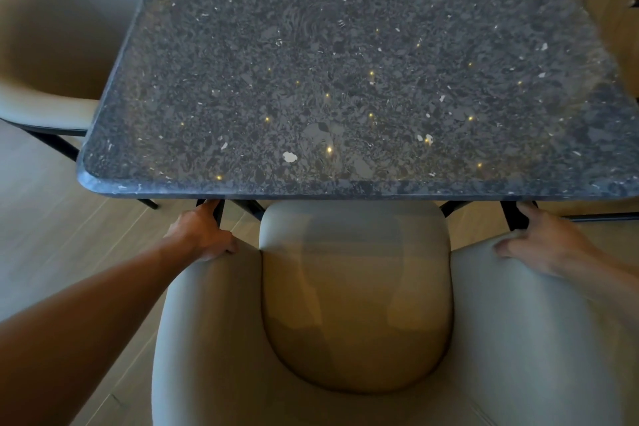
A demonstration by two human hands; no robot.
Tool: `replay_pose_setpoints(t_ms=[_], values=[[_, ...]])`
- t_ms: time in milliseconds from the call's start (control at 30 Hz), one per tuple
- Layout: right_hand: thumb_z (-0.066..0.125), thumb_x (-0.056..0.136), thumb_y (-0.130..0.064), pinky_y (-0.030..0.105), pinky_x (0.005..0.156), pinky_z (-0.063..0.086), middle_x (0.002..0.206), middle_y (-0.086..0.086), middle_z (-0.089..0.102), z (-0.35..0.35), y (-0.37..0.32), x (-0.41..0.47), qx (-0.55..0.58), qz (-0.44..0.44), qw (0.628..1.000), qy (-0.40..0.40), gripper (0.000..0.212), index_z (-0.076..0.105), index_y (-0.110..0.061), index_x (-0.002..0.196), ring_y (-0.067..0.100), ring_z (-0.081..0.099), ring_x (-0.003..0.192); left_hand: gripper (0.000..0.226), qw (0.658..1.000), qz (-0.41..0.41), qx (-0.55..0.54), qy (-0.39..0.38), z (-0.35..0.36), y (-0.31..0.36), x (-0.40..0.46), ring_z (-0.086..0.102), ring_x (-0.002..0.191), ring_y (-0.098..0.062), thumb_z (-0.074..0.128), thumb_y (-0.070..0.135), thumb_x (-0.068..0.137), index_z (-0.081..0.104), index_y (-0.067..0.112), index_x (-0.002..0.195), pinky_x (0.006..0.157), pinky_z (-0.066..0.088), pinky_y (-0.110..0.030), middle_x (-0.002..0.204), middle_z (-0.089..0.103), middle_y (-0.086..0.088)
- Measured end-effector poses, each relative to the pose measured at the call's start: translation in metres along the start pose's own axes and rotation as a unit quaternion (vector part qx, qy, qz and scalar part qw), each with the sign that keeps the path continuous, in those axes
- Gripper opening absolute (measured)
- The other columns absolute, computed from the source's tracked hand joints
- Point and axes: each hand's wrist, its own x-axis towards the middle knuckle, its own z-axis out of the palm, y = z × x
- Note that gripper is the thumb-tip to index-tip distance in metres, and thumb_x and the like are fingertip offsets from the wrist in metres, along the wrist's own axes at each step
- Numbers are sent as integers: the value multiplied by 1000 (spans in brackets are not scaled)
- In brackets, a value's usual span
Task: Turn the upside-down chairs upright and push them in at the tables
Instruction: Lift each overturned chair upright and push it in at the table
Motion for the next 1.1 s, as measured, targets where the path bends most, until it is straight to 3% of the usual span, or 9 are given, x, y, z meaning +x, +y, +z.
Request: replay_pose_setpoints(t_ms=[200,267,333,467,533,667,800,933,1100], values=[[87,74,-44,33,87,43,147,13,58,1,-4,0,-13,6,1000,-4,111,26,-23,165,35,56,128,112,1000,-17,8,3,-3,6,-6,53,87,-28,89,48,65,29,35,159,62,47,-34,104,49,-6],[83,78,-50,34,80,43,138,15,62,1,-8,-11,-8,4,1000,15,108,24,-25,164,36,61,115,108,999,-28,2,27,-3,9,-18,56,89,-33,86,49,66,26,40,156,65,50,-39,111,51,-11],[80,81,-52,36,77,43,134,21,57,3,-11,-27,11,1,999,41,105,19,-30,164,39,60,106,103,997,-39,-10,60,2,11,-36,60,95,-41,78,50,72,18,43,156,65,50,-43,123,50,-15],[81,83,-47,44,87,48,142,29,44,9,-7,-70,15,2,998,65,115,3,-33,166,48,58,115,115,994,-50,-35,85,15,6,-82,62,105,-48,76,57,78,-6,43,158,75,57,-53,137,43,-20],[81,83,-49,46,89,49,143,28,43,13,1,-91,17,10,997,70,115,1,-34,165,47,58,116,120,994,-58,-51,81,19,0,-100,63,105,-47,77,58,76,-11,46,157,78,57,-55,136,44,-20],[80,79,-58,53,89,53,140,24,43,23,13,-120,17,17,996,89,117,-2,-45,162,47,61,109,126,991,-58,-75,97,23,-7,-122,64,93,-44,77,59,71,-17,52,155,68,52,-49,126,47,-18],[84,70,-64,47,80,51,127,23,47,28,19,-133,33,18,994,99,127,-9,-57,157,40,61,90,132,991,-61,-84,90,25,-11,-131,63,88,-44,78,61,65,-20,57,153,66,48,-48,114,48,-16],[85,69,-62,44,77,55,111,19,48,28,19,-130,30,34,994,97,129,-11,-61,155,32,56,77,136,991,-62,-76,88,24,-14,-133,63,91,-43,80,60,60,-18,58,153,68,50,-49,112,53,-17],[81,75,-57,47,76,59,101,16,53,30,24,-124,16,28,994,101,120,-11,-65,151,34,62,73,128,991,-51,-89,91,26,-17,-128,56,77,-36,79,47,63,-12,60,151,65,54,-48,104,52,-15]])
